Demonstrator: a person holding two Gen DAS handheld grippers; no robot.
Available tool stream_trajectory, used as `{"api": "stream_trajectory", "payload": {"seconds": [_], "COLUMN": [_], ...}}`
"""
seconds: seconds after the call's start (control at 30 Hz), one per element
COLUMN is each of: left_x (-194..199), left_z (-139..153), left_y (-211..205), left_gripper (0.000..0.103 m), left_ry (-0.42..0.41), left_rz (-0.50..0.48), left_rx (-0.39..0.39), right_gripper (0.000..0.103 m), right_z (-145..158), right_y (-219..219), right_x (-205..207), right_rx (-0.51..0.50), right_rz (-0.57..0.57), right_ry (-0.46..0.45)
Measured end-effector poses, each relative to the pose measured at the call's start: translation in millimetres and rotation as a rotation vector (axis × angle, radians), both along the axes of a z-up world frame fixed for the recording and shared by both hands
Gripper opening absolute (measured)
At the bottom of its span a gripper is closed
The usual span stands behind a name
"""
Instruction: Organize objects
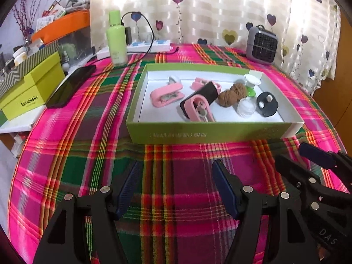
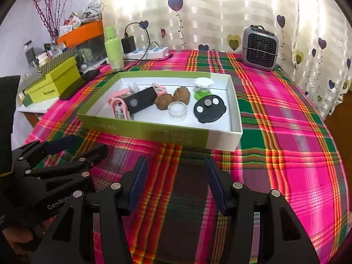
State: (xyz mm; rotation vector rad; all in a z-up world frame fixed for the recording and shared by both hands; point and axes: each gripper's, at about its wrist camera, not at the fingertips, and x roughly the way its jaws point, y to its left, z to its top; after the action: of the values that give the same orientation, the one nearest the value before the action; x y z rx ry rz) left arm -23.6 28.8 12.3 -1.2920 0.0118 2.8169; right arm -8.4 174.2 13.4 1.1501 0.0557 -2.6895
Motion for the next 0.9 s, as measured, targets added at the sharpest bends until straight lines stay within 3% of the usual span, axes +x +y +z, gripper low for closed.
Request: {"api": "stream_trajectory", "payload": {"seconds": [0.17, 0.47, 0.6, 0.9], "left_x": [-4.9, -6.5, -7.3, -7.7], "left_z": [-6.0, -6.9, -7.0, -7.2], "left_y": [1.0, 5.0, 6.9, 7.5], "left_gripper": [0.068, 0.075, 0.079, 0.080], "left_ry": [-0.043, -0.050, -0.054, -0.054], "left_rz": [0.002, -0.011, -0.009, -0.002], "left_rx": [-0.007, -0.018, -0.018, -0.015], "right_gripper": [0.054, 0.056, 0.064, 0.064], "right_z": [-5.1, -16.0, -17.0, -17.5], "right_y": [3.2, 9.8, 8.9, 7.3], "right_x": [-3.6, -14.6, -16.2, -17.2], "right_rx": [0.023, 0.032, 0.034, 0.062], "right_rz": [-0.031, -0.081, -0.078, -0.091], "right_ry": [-0.024, -0.097, -0.101, -0.102]}}
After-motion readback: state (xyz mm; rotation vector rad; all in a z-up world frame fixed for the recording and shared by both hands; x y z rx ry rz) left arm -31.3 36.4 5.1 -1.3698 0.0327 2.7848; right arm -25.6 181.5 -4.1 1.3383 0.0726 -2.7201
